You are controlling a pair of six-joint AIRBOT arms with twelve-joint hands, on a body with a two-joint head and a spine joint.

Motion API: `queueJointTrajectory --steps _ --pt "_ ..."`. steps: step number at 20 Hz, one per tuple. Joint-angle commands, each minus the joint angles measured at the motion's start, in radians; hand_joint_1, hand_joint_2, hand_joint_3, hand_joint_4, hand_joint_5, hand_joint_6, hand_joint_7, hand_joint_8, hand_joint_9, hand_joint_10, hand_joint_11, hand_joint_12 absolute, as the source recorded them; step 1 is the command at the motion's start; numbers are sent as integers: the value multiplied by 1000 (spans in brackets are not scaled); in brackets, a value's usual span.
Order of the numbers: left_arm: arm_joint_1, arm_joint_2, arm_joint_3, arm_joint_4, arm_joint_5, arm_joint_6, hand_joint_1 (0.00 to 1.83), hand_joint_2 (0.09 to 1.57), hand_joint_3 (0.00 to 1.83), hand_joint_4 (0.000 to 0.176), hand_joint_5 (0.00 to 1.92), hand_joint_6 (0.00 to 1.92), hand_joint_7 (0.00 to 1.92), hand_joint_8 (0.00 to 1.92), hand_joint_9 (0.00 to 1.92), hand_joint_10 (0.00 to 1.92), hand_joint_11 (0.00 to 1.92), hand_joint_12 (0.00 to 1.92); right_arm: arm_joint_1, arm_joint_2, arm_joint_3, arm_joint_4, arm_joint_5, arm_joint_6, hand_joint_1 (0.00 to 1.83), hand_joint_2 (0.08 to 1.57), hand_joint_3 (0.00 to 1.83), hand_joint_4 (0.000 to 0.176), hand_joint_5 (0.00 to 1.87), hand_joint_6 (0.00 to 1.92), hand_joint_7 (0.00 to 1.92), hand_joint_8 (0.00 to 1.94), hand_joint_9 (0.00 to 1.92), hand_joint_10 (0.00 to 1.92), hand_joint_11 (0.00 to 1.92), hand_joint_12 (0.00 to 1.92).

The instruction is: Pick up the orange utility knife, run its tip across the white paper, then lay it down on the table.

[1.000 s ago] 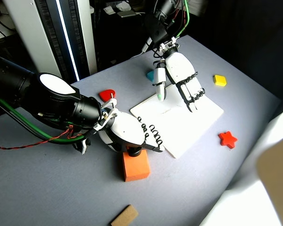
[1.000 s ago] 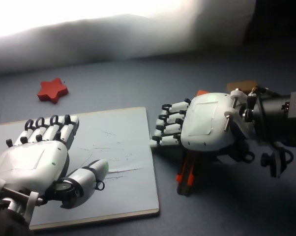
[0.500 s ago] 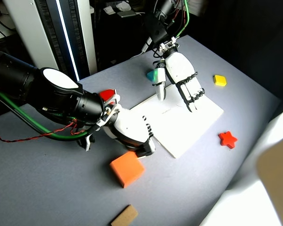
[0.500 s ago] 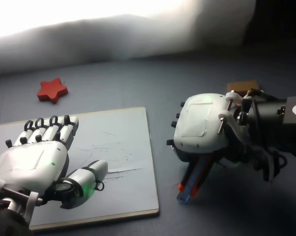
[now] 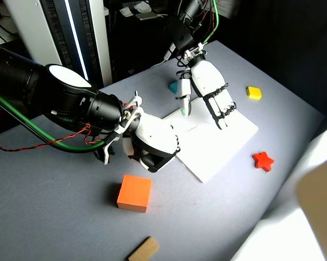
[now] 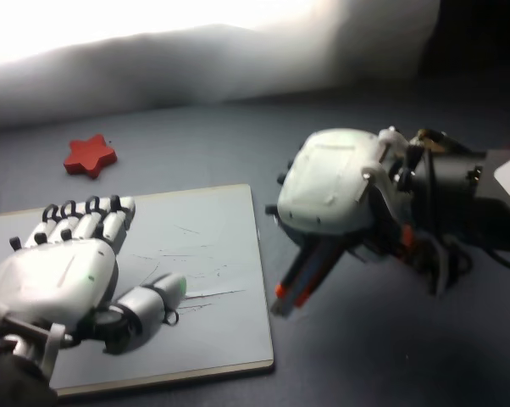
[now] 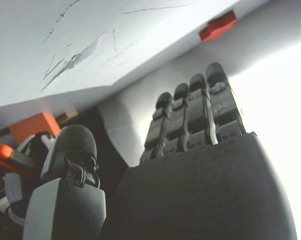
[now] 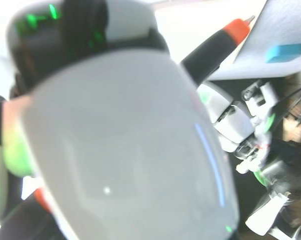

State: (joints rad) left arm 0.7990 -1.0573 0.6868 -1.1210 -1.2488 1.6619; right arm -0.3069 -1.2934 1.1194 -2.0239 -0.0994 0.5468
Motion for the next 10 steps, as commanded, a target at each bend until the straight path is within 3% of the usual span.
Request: queueJointTrajectory --steps 1,3,4,5,7,9,10 --pt "-13 16 14 59 -67 0 71 1315 4 0 0 0 6 0 3 0 0 106 21 -2 12 -34 -69 -7 1573 872 680 176 1360 1921 1564 1941 1646 1921 1727 1921" --pt "-32 33 51 41 -32 14 109 1310 0 0 0 0 9 2 9 3 0 116 48 -25 29 -49 -91 49 1572 878 688 176 1335 1921 1568 1941 1649 1921 1722 1921" --pt "-38 40 69 32 -26 18 95 1316 2 0 0 0 1 0 1 0 0 81 56 -34 35 -141 -109 165 1573 883 696 176 1299 1921 1564 1941 1644 1921 1719 1921" --pt "-45 47 94 23 -10 21 115 1312 0 0 0 0 3 1 7 3 0 76 59 -51 46 -330 -153 380 1569 885 699 176 1303 1921 1555 1941 1635 1921 1714 1921" --pt "-52 57 135 12 23 21 132 1313 0 0 0 0 0 0 0 0 0 34 55 -81 73 -575 -218 637 1560 885 697 176 1326 1921 1541 1941 1618 1921 1701 1921" --pt "-56 66 174 6 44 14 101 1313 1 0 0 0 0 0 0 0 0 34 43 -111 95 -703 -279 756 1562 881 700 176 1311 1921 1539 1941 1618 1921 1707 1921" --pt "-56 70 187 2 56 11 96 1311 0 0 0 0 0 0 0 0 0 35 37 -121 101 -710 -296 758 1574 883 704 176 1294 1921 1534 1941 1619 1921 1708 1921"
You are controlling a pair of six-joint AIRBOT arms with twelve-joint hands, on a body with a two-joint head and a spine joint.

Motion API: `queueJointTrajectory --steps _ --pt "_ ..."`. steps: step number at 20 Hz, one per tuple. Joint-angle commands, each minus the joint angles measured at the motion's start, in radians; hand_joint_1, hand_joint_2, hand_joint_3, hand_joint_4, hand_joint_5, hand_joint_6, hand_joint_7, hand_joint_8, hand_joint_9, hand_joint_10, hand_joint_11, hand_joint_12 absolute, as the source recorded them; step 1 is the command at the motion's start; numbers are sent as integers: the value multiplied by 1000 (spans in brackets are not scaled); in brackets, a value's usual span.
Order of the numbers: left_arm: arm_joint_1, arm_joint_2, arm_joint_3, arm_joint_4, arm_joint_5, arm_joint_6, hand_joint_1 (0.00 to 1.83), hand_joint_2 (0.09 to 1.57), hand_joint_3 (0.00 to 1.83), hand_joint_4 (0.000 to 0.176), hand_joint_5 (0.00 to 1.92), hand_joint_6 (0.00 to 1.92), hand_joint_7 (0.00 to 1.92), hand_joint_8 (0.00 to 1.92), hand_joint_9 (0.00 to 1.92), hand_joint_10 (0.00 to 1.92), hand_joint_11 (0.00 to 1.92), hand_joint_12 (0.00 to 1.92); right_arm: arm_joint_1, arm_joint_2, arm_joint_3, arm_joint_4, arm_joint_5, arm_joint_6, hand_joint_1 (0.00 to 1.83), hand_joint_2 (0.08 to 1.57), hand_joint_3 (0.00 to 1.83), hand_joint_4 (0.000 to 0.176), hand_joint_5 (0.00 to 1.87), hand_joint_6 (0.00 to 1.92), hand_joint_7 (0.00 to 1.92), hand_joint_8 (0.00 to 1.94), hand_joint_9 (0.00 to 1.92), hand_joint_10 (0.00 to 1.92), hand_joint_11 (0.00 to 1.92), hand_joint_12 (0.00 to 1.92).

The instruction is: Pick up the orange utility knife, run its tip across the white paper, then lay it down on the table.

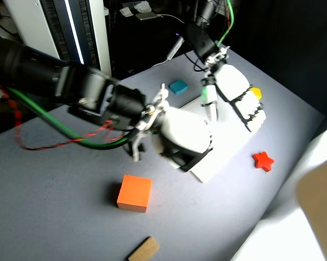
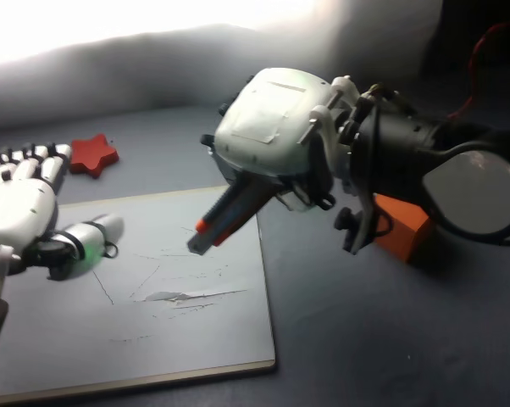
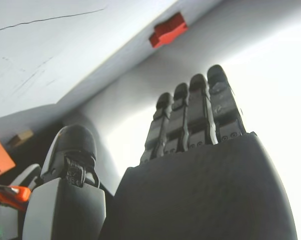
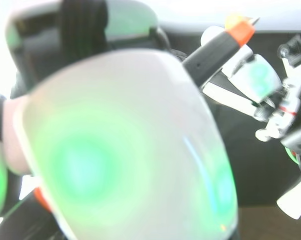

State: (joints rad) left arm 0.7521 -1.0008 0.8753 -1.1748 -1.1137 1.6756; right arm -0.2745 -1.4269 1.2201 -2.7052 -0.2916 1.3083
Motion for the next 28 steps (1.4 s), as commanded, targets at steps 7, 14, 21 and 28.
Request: queueJointTrajectory --steps 7,14,21,28 --pt "19 61 75 20 -31 -27 111 1318 0 0 0 0 3 1 0 0 4 2 -62 -144 164 -279 -321 34 1557 856 758 176 1342 1921 1562 1941 1630 1921 1712 1921" --pt "52 81 122 16 -7 -59 57 1317 6 0 0 0 2 0 19 3 0 144 -93 -245 241 -307 -413 34 1563 830 786 176 1300 1921 1576 1941 1655 1921 1726 1921" --pt "93 91 159 16 12 -89 55 1323 3 0 0 0 0 0 8 0 0 64 -74 -344 339 -307 -391 15 1542 909 681 176 1178 1921 1529 1941 1621 1921 1700 1921" --pt "99 91 162 16 20 -88 51 1322 0 0 0 0 3 1 8 5 0 60 -55 -394 403 -307 -286 -26 1537 865 745 176 1198 1916 1539 1941 1630 1921 1708 1921"
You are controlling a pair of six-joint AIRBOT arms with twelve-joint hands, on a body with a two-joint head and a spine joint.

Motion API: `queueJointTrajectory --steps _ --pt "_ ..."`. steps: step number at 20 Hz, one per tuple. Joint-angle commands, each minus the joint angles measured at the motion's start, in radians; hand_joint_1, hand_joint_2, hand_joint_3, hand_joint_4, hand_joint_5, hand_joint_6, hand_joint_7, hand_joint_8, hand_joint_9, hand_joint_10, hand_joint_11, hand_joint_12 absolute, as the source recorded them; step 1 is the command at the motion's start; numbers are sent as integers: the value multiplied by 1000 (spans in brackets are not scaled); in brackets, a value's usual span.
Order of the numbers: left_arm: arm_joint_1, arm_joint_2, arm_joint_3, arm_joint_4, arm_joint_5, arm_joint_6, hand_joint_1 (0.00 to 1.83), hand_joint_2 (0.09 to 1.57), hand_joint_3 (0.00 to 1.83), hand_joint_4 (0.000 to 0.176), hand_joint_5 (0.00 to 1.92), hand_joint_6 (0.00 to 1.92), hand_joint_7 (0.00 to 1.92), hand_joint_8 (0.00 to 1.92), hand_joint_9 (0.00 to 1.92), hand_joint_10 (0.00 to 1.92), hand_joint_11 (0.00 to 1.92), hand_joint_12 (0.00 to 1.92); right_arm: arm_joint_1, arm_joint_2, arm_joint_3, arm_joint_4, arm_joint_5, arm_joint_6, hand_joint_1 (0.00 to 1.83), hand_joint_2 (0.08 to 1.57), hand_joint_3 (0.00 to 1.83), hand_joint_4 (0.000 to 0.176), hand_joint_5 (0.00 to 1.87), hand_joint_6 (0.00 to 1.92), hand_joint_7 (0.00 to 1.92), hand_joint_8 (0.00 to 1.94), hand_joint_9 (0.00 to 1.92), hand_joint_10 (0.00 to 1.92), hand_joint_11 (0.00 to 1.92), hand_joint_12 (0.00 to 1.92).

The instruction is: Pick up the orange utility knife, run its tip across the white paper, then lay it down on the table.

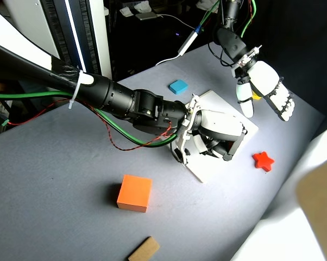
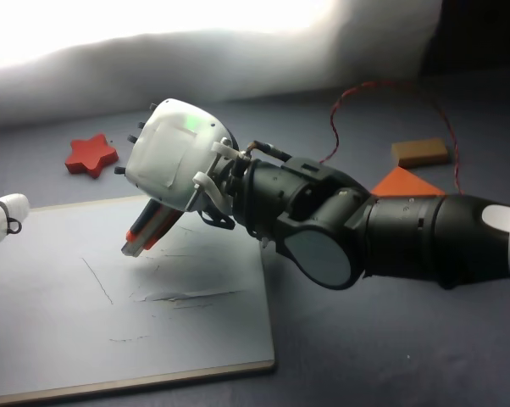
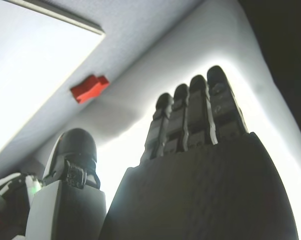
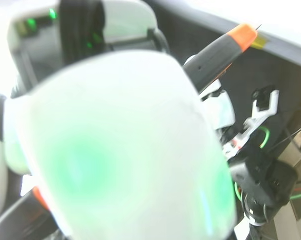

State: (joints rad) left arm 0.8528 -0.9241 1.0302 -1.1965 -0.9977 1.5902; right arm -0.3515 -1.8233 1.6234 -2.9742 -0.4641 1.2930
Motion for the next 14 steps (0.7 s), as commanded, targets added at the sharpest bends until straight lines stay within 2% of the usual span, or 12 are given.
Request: queueJointTrajectory --steps 1,4,6,11,13,14 --pt "-1 14 7 38 -96 -3 54 1319 0 0 0 0 0 0 12 5 0 88 25 -1 3 -38 -98 -26 1541 866 745 176 1231 1920 1542 1941 1628 1921 1701 1921" --pt "-2 12 8 38 -96 4 56 1319 0 0 0 0 0 0 1 0 7 11 32 -6 8 -38 -77 -52 1532 872 748 176 1223 1921 1535 1941 1625 1921 1695 1921" --pt "-1 12 8 38 -96 8 45 1316 0 0 0 0 0 0 1 0 9 17 33 -11 10 -38 -64 -55 1526 884 756 176 1280 1921 1554 1941 1634 1921 1702 1921" --pt "-1 -5 18 38 -96 12 72 1314 0 0 0 0 12 3 10 3 0 96 30 -19 16 -38 -46 -62 1534 886 738 176 1251 1921 1543 1941 1629 1921 1698 1921" --pt "-1 -6 20 38 -96 12 75 1319 2 0 0 0 7 2 2 0 0 43 25 -19 16 -38 -45 -66 1532 889 728 176 1228 1921 1536 1941 1624 1921 1695 1921" --pt "-1 -6 20 38 -96 12 69 1315 0 0 0 0 16 1 13 3 0 81 20 -18 16 -38 -45 -67 1527 889 721 176 1259 1921 1530 1941 1614 1921 1683 1921"
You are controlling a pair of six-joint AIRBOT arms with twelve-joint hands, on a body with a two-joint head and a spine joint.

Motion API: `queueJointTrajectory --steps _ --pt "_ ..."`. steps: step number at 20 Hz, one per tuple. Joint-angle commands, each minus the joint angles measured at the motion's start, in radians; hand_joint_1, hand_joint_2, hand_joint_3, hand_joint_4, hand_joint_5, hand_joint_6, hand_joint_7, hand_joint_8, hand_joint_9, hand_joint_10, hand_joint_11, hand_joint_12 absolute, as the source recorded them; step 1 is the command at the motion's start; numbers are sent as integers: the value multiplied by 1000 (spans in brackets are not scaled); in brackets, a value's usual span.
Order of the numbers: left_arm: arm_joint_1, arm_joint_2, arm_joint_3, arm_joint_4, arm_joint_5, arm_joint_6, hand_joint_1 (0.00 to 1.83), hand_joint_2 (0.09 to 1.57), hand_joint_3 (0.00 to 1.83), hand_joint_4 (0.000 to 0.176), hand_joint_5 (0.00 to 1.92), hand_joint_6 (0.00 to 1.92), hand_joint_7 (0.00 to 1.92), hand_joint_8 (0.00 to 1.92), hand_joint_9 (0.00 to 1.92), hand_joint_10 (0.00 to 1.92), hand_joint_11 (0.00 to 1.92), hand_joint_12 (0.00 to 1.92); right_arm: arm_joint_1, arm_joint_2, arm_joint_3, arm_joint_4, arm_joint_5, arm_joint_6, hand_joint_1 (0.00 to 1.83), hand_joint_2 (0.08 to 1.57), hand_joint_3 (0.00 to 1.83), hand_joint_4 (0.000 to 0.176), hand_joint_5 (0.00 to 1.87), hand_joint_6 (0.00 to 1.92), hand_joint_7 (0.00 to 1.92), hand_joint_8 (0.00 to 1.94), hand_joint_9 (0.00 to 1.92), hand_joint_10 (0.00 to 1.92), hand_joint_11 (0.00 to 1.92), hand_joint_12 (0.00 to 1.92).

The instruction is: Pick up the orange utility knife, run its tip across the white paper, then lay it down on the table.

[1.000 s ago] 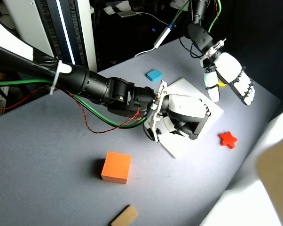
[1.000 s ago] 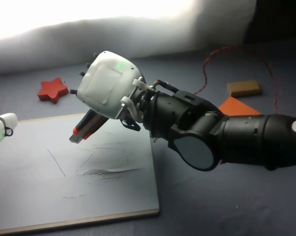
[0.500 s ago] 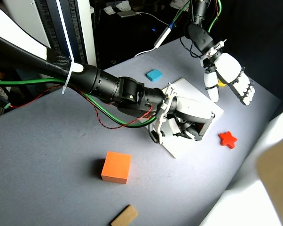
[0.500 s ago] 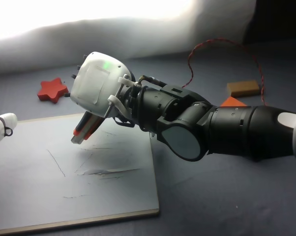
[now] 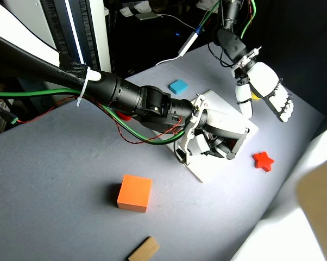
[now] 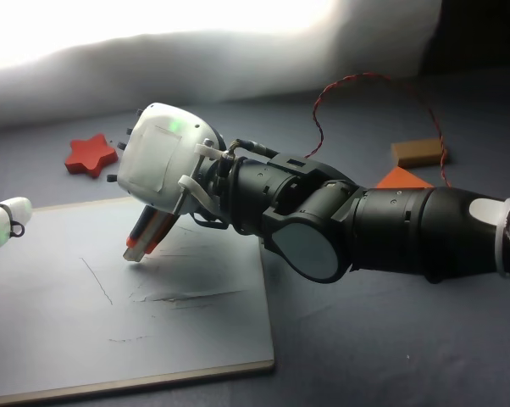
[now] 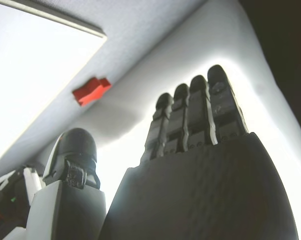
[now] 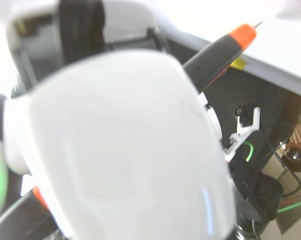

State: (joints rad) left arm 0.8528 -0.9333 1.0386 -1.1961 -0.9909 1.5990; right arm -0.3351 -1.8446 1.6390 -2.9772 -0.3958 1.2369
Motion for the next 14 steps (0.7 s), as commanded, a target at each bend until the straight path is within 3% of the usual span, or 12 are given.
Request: queueJointTrajectory --steps 1,7,11,14 --pt "-1 3 12 37 -103 3 66 1317 1 0 0 0 2 0 6 1 0 64 -3 5 0 -35 -114 -15 1528 914 682 176 1272 1921 1536 1941 1616 1921 1682 1921" --pt "-5 2 15 35 -103 3 27 1326 4 0 0 0 0 0 0 0 0 44 -27 27 0 -35 -123 -29 1516 933 677 176 1224 1921 1517 1941 1610 1921 1686 1921" --pt "-6 2 14 33 -106 3 26 1331 1 0 0 0 0 0 0 0 15 10 -33 47 -4 -35 -133 -30 1512 928 656 176 1295 1921 1518 1941 1595 1921 1674 1921" --pt "-7 1 14 33 -106 3 59 1328 0 0 0 0 0 0 0 0 3 12 -37 74 -19 -35 -133 -30 1520 923 660 176 1223 1921 1512 1941 1603 1921 1676 1921"
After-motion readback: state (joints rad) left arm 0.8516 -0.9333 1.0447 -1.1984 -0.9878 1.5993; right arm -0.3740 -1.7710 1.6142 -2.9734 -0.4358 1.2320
